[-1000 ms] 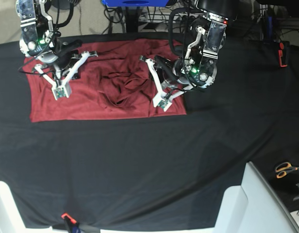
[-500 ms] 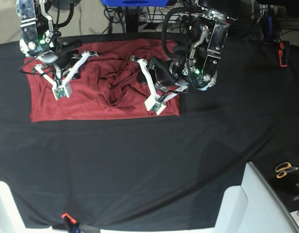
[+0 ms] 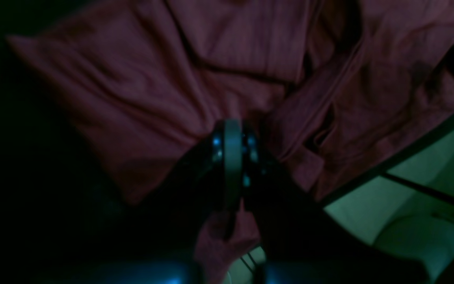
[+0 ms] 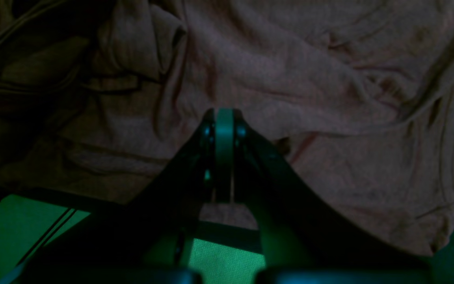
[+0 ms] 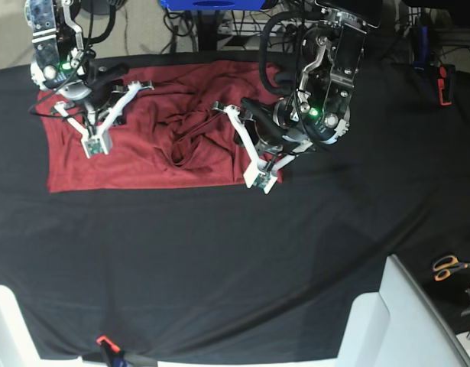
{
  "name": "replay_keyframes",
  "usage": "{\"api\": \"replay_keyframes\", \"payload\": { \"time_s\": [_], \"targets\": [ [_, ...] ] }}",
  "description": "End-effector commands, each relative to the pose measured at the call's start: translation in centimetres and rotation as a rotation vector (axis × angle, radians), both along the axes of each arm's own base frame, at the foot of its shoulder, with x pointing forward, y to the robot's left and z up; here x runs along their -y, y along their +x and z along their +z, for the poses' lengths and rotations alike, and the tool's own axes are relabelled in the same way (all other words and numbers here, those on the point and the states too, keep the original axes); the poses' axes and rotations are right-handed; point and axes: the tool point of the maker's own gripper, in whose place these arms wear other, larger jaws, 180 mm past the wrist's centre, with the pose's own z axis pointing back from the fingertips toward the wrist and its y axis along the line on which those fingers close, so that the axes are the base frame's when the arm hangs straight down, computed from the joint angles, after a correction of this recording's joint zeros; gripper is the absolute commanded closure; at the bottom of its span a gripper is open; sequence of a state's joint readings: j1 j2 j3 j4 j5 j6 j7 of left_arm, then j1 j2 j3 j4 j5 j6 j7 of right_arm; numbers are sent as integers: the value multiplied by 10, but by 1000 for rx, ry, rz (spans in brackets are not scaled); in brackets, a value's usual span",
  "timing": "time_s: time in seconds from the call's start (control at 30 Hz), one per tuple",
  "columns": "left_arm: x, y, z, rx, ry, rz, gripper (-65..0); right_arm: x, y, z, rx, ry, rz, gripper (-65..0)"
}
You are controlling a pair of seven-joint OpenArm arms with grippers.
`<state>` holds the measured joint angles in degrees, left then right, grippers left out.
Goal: Fold the T-shirt properly
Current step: 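Pull the folded fabric with the left gripper to square the fold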
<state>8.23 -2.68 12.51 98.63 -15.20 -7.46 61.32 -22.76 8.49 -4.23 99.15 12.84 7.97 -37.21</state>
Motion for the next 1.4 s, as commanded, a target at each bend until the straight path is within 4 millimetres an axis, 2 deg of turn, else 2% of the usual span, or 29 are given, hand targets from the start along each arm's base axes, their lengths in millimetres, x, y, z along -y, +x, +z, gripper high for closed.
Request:
{"api": "replay_keyframes", "payload": {
  "time_s": [0.0, 0.27, 0.6, 0.77, 0.93, 1.2, 1.3, 1.37],
  "targets": [
    [3, 4, 7, 23, -18, 3, 0, 0, 8, 8, 38, 6, 0, -6],
    [-5, -20, -17, -61, 13, -9, 0, 0, 7, 7, 36, 5, -2, -6],
    [0, -22, -18, -73, -2, -12, 0, 0, 6, 7, 35, 5, -2, -6],
    [5, -29, -33, -127, -8, -9, 0, 0, 6, 7, 35, 5, -2, -6],
    [25, -39, -33, -134, -16, -76, 0, 0, 6, 7, 35, 5, -2, -6],
    [55, -33, -23, -110, -58, -123, 0, 0, 6, 7, 33, 5, -2, -6],
    [63, -36, -26, -121, -60, -152, 0, 0, 6, 7, 33, 5, -2, -6],
    [77, -35, -23, -141, -116, -156, 0, 0, 6, 7, 33, 5, -2, -6]
  ]
}}
